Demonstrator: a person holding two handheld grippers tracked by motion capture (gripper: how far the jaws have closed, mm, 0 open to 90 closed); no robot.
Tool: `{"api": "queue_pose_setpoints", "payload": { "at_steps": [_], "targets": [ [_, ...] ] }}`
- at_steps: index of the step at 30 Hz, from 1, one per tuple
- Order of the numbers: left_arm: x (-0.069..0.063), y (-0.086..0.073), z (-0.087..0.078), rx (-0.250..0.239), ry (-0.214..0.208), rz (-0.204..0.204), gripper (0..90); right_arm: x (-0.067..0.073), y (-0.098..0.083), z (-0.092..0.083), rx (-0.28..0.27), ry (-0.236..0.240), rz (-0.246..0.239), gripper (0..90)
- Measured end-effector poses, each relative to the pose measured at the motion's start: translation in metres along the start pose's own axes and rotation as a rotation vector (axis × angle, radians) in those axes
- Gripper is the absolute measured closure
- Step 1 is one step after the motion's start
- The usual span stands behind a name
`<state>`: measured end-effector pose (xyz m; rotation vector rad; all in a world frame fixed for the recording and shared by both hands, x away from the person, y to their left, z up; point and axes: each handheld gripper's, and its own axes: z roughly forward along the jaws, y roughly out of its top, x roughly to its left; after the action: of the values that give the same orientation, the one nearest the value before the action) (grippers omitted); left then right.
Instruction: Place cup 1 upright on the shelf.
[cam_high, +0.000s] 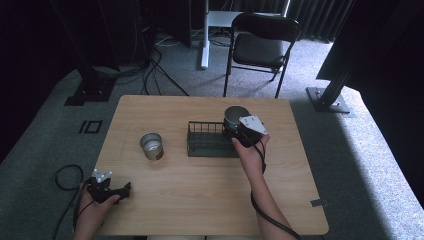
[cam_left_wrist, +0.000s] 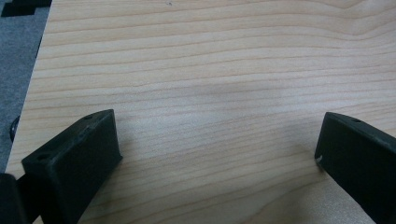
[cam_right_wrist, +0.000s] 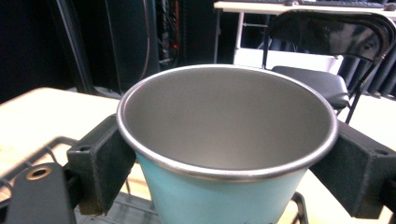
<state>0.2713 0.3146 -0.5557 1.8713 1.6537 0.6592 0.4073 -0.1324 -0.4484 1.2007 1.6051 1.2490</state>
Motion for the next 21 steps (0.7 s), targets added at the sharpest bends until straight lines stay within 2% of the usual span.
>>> {"api": "queue_pose_setpoints", "payload": {
  "at_steps": [4, 11, 17, 21],
  "targets": [
    [0.000, 0.000, 0.000, 0.000, 0.000, 0.000, 0.4, -0.003, -0.012, 0.005, 0.024, -0.016, 0.008, 12.2],
    [0.000, 0.000, 0.000, 0.001, 0.000, 0.002, 0.4, -0.009, -0.024, 0.007, 0.044, -0.010, 0.045, 12.1],
    [0.000, 0.000, 0.000, 0.002, 0.000, 0.003, 0.4, -0.006, -0.028, 0.007, 0.044, -0.012, 0.022, 12.1],
    [0.000, 0.000, 0.000, 0.001, 0.000, 0.003, 0.4, -0.006, -0.029, 0.007, 0.041, -0.016, 0.027, 12.1]
  ]
}}
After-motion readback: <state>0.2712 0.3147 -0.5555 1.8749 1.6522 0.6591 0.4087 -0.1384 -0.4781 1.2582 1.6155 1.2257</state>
